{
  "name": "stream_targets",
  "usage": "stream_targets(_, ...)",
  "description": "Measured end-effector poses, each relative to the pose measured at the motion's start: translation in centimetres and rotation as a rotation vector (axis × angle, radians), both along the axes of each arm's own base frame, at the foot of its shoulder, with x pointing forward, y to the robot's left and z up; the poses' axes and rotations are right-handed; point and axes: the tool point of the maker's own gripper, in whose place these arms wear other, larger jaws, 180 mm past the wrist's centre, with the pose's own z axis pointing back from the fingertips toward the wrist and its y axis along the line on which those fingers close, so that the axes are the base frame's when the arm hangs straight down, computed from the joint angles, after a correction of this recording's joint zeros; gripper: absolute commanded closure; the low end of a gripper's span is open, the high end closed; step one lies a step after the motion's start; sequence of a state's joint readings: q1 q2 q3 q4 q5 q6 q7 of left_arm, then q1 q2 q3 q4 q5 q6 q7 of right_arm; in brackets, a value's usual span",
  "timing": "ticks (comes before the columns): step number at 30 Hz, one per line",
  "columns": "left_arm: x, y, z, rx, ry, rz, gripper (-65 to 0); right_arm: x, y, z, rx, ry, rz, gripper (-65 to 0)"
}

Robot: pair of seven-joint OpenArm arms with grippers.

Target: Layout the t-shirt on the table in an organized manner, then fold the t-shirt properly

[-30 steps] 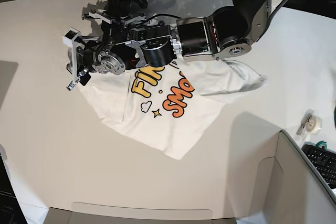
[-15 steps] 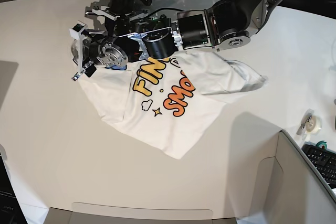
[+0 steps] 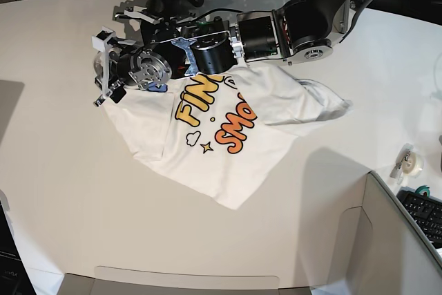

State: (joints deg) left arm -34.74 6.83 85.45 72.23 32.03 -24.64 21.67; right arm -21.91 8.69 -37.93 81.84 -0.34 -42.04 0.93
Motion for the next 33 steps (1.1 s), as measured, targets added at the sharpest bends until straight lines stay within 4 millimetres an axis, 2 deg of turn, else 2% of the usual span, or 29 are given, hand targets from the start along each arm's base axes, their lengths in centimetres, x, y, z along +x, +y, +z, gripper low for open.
stream_targets(20, -0.5, 0.0, 0.6, -0.023, -0.045, -0.007, -24.0, -0.2, 0.8, -0.1, -0.004, 0.009, 0.035, 0.0)
stream_targets(25, -1.9, -0.3, 2.1, -0.062, -0.072, -0.032, -24.0, 0.0, 0.7, -0.1, -0.017, 0.004, 0.052, 0.0)
stream_targets(33, -1.9, -0.3, 2.4, -0.064, -0.085, -0.026, -24.0, -0.1, 0.3, -0.2, -0.045, 0.001, 0.089, 0.0)
